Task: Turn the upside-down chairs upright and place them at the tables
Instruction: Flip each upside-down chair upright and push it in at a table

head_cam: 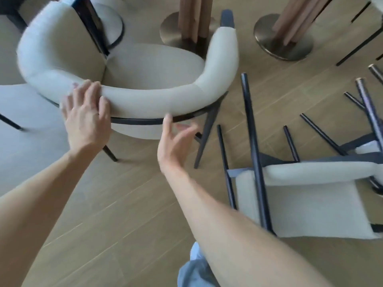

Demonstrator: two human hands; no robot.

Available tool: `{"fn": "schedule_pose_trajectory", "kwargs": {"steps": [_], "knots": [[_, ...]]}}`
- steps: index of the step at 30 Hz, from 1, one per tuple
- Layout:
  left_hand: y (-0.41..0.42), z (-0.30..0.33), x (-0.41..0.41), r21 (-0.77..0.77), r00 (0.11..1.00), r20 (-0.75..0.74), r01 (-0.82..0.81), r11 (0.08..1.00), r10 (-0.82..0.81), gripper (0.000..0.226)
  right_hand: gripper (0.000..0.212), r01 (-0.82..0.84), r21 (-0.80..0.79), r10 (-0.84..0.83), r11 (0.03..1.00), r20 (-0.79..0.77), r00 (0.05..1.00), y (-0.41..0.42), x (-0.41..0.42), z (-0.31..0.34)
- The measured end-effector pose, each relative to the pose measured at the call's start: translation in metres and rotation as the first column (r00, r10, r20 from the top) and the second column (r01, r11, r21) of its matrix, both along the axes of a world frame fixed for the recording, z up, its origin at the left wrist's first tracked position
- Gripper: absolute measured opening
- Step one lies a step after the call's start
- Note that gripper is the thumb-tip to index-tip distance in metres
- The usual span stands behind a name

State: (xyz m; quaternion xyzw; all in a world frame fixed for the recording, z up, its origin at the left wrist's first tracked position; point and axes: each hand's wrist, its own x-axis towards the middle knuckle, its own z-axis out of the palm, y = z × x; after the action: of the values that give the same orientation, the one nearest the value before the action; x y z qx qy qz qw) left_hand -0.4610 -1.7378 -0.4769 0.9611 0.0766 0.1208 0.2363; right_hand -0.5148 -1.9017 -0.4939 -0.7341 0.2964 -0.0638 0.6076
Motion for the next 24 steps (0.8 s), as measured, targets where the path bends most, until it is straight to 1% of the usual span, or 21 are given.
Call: {"fn": "schedule_pose_trajectory", "kwargs": {"steps": [1,2,3,4,5,6,7,8,9,10,11,12,13,15,17,20,22,24], "knots": [[-0.013,-0.003,-0.015,-0.038,1.0,0.008,-0.022,0.999,0.022,0.044,0.04,-0.162,-0.123,0.161,0.979,-0.016,0.987,-0.022,-0.038,-0.015],[-0.028,-0.009,-0.031,-0.088,0.999,0.014,-0.028,0.996,0.03,0.046,0.032,-0.257,-0.201,0.249,0.945,-0.069,0.966,-0.054,-0.085,-0.039],[-0.036,-0.014,-0.049,-0.131,0.999,-0.007,-0.04,0.991,0.039,0.048,0.028,-0.317,-0.251,0.281,0.914,-0.171,0.944,-0.085,-0.127,-0.055],[-0.049,-0.022,-0.071,-0.167,0.997,-0.066,-0.041,0.985,0.031,0.047,0.027,-0.35,-0.266,0.271,0.898,-0.291,0.918,-0.127,-0.172,-0.07],[-0.064,-0.031,-0.096,-0.166,0.986,-0.167,-0.036,0.985,0.008,0.043,0.024,-0.355,-0.284,0.226,0.891,-0.399,0.889,-0.168,-0.21,-0.08],[-0.078,-0.041,-0.122,-0.132,0.954,-0.299,-0.019,0.991,-0.022,0.039,0.021,-0.363,-0.293,0.189,0.884,-0.486,0.853,-0.206,-0.239,-0.084],[-0.094,-0.052,-0.149,-0.093,0.899,-0.435,0.01,0.996,-0.049,0.036,0.019,-0.414,-0.277,0.2,0.867,-0.568,0.799,-0.242,-0.262,-0.083],[-0.107,-0.062,-0.172,-0.076,0.835,-0.546,0.034,0.997,-0.07,0.034,0.017,-0.501,-0.252,0.262,0.828,-0.615,0.743,-0.269,-0.274,-0.082],[-0.124,-0.07,-0.194,-0.074,0.772,-0.629,0.049,0.996,-0.085,0.032,0.017,-0.618,-0.228,0.364,0.752,-0.639,0.678,-0.29,-0.278,-0.078],[-0.143,-0.078,-0.214,-0.077,0.716,-0.691,0.06,0.995,-0.097,0.031,0.016,-0.703,-0.234,0.443,0.671,-0.634,0.634,-0.307,-0.276,-0.074],[-0.163,-0.085,-0.232,-0.083,0.671,-0.734,0.063,0.995,-0.103,0.031,0.015,-0.726,-0.268,0.482,0.633,-0.598,0.641,-0.319,-0.271,-0.073],[-0.183,-0.09,-0.25,-0.092,0.649,-0.753,0.057,0.994,-0.107,0.029,0.013,-0.708,-0.309,0.487,0.635,-0.551,0.677,-0.328,-0.266,-0.069],[-0.206,-0.095,-0.268,-0.116,0.652,-0.749,0.048,0.992,-0.119,0.026,0.011,-0.673,-0.339,0.476,0.657,-0.506,0.72,-0.339,-0.262,-0.067],[-0.252,-0.104,-0.304,-0.21,0.657,-0.739,-0.013,0.978,-0.15,0.017,0.011,-0.604,-0.32,0.431,0.73,-0.471,0.77,-0.363,-0.263,-0.066],[-0.3,-0.117,-0.338,-0.294,0.636,-0.752,-0.087,0.952,-0.175,0.013,0.012,-0.599,-0.287,0.425,0.747,-0.487,0.763,-0.39,-0.273,-0.07],[-0.37,-0.141,-0.381,-0.388,0.567,-0.794,-0.196,0.9,-0.22,0.011,0.012,-0.603,-0.282,0.393,0.746,-0.544,0.741,-0.435,-0.304,-0.087],[-0.41,-0.159,-0.402,-0.445,0.543,-0.808,-0.307,0.841,-0.229,0.01,0.013,-0.559,-0.274,0.324,0.783,-0.587,0.742,-0.463,-0.325,-0.108],[-0.447,-0.184,-0.419,-0.483,0.516,-0.827,-0.449,0.752,-0.224,0.012,0.013,-0.485,-0.198,0.277,0.852,-0.616,0.738,-0.489,-0.348,-0.139]]}}
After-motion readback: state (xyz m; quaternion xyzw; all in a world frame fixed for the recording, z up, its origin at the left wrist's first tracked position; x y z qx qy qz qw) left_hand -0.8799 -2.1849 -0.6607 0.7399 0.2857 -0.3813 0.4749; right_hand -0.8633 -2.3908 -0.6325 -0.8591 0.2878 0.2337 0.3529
